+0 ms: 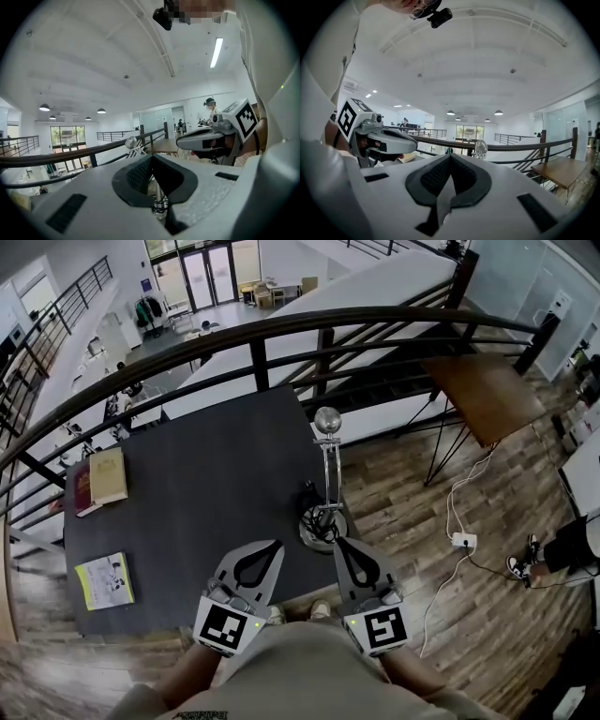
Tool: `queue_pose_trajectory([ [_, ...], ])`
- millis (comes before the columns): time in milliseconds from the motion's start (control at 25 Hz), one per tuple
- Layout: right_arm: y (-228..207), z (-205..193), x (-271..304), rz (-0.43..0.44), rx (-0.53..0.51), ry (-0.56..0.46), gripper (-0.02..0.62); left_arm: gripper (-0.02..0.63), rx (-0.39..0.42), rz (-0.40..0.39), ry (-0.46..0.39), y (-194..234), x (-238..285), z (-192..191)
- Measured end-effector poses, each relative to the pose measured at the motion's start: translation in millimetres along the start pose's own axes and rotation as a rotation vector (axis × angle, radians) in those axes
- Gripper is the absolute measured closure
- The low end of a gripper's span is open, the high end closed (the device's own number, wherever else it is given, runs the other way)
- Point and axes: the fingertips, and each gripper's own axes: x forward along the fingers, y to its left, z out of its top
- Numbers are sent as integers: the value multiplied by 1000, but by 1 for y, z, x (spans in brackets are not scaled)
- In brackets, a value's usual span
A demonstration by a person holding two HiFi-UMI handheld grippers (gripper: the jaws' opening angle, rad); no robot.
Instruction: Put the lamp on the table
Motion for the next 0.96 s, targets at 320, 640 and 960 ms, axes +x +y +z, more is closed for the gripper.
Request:
queue_pose_trajectory([
  [320, -13, 2, -3, -22, 12, 13, 597, 601, -54, -15, 13, -1, -3, 9],
  [640, -16, 5, -6, -27, 5, 11, 597, 601, -44, -19, 15, -5, -4, 9],
  [960, -15, 0, -6, -20, 14, 28, 597, 601, -65, -26, 35, -6, -3, 3],
])
